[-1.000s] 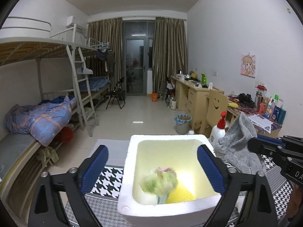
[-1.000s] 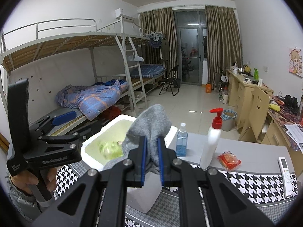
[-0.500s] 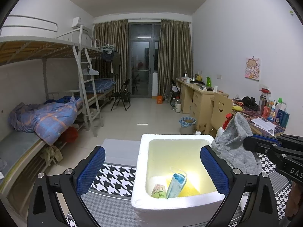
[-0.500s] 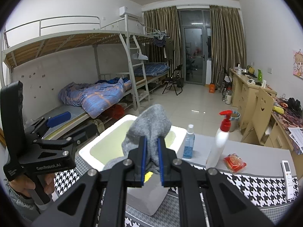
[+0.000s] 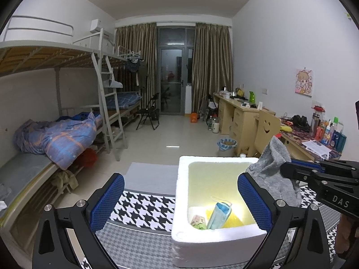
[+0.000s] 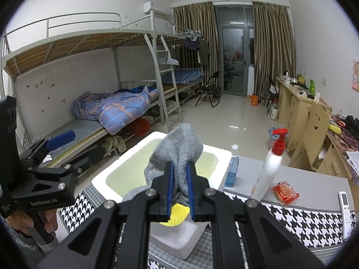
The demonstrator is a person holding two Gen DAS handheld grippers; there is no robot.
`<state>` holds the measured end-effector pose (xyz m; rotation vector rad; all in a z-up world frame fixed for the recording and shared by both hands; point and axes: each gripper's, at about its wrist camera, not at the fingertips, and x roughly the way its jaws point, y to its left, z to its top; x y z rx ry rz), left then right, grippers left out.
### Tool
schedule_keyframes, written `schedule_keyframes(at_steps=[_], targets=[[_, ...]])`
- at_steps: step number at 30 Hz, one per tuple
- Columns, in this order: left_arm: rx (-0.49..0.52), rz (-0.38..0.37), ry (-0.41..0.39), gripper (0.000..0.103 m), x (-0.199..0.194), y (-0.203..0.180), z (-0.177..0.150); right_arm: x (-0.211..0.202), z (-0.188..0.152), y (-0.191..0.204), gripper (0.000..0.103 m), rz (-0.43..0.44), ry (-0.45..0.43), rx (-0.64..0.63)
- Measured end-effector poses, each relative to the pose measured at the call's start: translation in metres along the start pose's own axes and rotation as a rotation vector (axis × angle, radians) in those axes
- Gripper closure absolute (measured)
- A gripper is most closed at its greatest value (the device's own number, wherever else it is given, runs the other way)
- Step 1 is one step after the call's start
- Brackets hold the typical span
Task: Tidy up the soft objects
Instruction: 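Lower the grey sock into the foam box and open the right gripper, then withdraw both tools from the foam box back over the table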
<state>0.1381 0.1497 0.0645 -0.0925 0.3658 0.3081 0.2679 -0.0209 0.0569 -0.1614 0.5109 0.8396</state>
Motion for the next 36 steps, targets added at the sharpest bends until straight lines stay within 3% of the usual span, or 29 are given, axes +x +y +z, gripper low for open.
schedule_keyframes(at_steps=[3, 5, 9, 20, 25, 36], targets=[[-0.004, 0.004, -0.003, 0.002, -0.002, 0.003, -0.001, 0.009, 0.001, 0.001, 0.088, 0.008, 0.01, 0.006], [-0.005, 0.007, -0.006, 0.002, -0.003, 0.004, -0.001, 0.014, 0.0, 0.001, 0.081, 0.006, 0.019, 0.012], [-0.008, 0.009, -0.009, 0.002, -0.004, 0.005, -0.002, 0.017, -0.002, 0.0, 0.046, 0.01, 0.014, 0.025], [-0.014, 0.008, -0.007, 0.002, -0.004, 0.007, -0.003, 0.007, 0.0, 0.007, 0.029, -0.001, 0.011, 0.005], [-0.009, 0.007, -0.015, 0.002, -0.008, 0.004, -0.003, -0.004, -0.001, 0.007, 0.004, -0.004, -0.01, -0.004], [0.014, 0.011, -0.044, 0.002, -0.023, -0.01, -0.002, -0.022, -0.003, -0.004, 0.001, -0.051, -0.038, 0.008]])
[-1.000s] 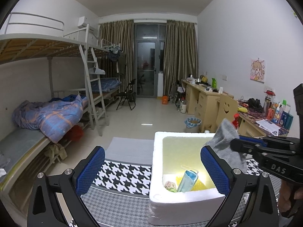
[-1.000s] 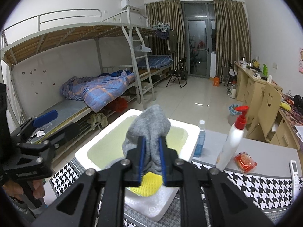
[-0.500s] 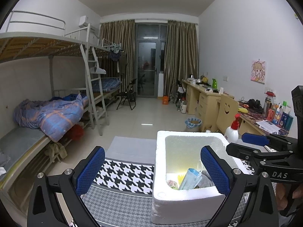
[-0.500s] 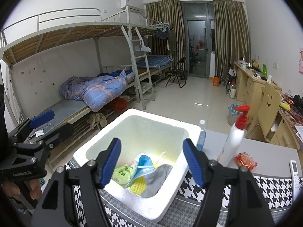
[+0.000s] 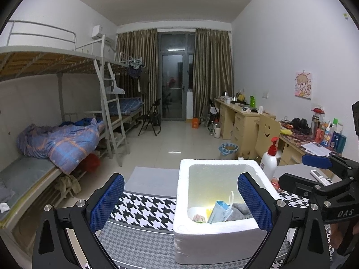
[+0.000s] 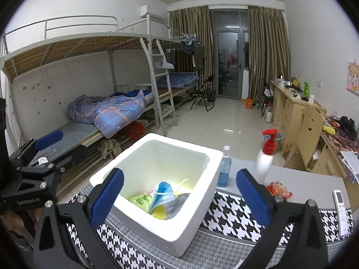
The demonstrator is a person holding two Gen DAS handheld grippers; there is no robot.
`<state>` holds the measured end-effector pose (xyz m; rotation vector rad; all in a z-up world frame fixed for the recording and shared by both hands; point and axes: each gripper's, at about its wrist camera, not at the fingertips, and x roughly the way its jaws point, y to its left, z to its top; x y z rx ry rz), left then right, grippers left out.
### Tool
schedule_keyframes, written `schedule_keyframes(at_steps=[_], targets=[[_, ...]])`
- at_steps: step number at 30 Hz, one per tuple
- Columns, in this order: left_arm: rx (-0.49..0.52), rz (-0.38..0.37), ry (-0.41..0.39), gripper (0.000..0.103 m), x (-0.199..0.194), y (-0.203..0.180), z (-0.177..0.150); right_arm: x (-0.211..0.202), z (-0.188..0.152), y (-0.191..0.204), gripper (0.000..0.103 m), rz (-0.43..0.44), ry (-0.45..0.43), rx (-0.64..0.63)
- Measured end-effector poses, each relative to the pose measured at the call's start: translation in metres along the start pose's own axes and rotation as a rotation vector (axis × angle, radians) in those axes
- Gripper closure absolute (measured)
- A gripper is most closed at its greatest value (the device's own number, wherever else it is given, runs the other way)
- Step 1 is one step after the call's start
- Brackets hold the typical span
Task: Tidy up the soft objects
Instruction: 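Withdraw both tools from the foam box back over the table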
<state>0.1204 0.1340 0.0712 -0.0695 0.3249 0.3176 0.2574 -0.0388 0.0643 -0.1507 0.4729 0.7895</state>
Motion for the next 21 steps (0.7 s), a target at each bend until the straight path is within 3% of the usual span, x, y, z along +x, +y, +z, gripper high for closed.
schedule_keyframes(at_steps=[21], targets=[[0.022, -0.014, -0.037, 0.001, -0.025, -0.014, 0.001, -0.034, -0.012, 0.001, 0.001, -0.037, -0.044, -0.013]])
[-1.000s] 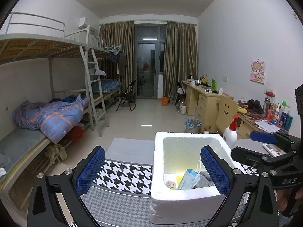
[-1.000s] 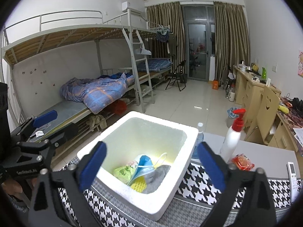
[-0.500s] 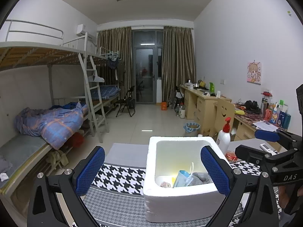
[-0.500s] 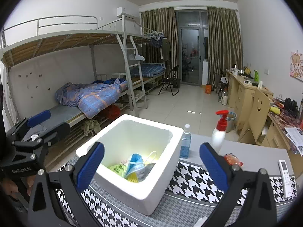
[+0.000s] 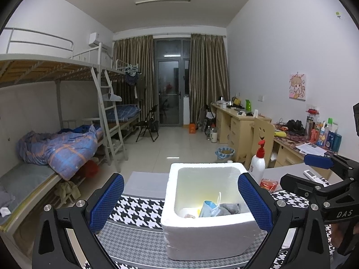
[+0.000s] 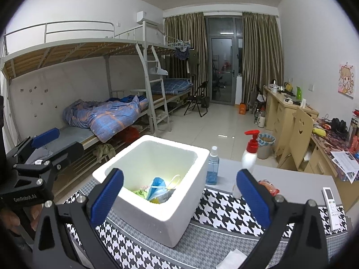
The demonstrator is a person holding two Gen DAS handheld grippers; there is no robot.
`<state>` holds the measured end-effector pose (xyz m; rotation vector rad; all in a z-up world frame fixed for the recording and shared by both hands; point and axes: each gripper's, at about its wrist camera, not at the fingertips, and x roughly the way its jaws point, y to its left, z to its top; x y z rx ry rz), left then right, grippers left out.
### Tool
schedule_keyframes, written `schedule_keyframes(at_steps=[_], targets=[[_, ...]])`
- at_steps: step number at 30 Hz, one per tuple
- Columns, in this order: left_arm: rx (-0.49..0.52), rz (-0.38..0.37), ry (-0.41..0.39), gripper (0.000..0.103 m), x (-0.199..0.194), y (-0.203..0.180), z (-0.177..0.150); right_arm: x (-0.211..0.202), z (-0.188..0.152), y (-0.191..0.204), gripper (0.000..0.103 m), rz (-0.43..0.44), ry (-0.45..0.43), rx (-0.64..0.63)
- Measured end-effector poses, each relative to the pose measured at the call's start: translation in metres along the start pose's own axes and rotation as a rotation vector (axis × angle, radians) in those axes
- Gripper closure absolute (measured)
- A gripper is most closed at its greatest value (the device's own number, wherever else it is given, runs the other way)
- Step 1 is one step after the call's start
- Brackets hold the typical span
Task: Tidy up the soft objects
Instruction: 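Withdraw both tools from the foam box back over the table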
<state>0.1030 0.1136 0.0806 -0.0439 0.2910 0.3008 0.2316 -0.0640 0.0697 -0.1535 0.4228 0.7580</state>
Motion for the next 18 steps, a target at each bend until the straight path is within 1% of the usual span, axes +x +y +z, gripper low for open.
schedule_keyframes(at_steps=[8, 18], targets=[[0.017, -0.006, -0.02, 0.001, -0.012, -0.008, 0.002, -0.013, -0.005, 0.002, 0.001, -0.011, -0.013, -0.022], [0.028, -0.028, -0.042, 0.001, -0.03, -0.018, 0.0, -0.029, -0.009, -0.005, 0.001, -0.026, -0.034, -0.013]])
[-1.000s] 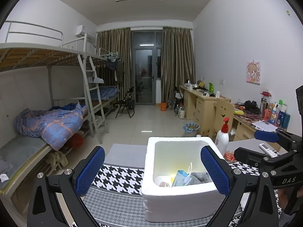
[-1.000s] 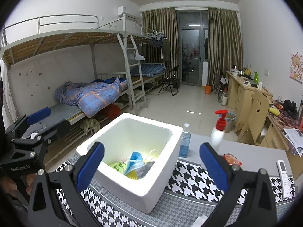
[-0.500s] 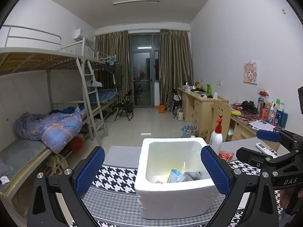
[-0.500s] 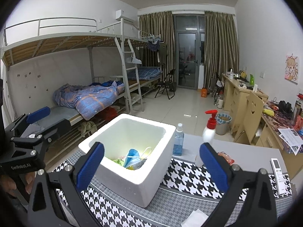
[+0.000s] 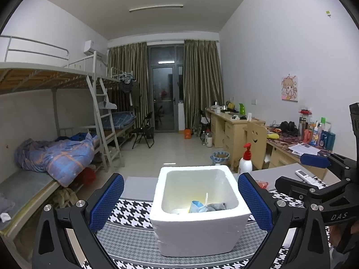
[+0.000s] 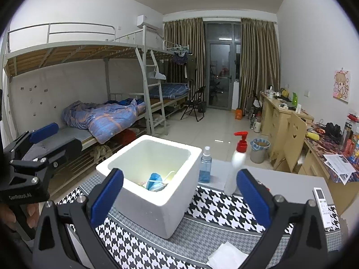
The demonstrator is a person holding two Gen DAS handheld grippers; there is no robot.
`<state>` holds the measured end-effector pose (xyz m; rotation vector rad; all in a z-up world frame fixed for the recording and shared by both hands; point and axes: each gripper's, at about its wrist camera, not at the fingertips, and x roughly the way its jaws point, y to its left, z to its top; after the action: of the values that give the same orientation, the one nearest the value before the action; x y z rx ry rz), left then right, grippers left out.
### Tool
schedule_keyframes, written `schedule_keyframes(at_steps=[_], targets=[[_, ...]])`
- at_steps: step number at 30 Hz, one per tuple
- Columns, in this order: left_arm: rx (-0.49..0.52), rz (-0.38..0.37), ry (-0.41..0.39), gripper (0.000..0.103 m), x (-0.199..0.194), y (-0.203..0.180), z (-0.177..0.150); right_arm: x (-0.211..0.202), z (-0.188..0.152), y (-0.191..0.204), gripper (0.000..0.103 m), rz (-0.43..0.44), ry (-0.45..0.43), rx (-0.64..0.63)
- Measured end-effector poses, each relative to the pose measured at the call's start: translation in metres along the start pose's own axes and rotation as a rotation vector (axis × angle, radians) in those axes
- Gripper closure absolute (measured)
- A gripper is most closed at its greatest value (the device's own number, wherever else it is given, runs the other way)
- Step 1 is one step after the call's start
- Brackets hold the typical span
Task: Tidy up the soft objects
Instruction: 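Withdraw both tools from the foam box back over the table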
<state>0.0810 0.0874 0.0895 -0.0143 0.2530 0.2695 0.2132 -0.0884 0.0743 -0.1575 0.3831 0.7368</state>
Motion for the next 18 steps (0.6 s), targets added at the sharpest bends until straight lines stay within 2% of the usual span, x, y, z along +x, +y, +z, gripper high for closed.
schedule_keyframes(at_steps=[18], targets=[[0.009, -0.05, -0.013, 0.001, -0.012, -0.015, -0.005, -0.027, -0.015, -0.014, 0.001, -0.029, -0.028, 0.025]])
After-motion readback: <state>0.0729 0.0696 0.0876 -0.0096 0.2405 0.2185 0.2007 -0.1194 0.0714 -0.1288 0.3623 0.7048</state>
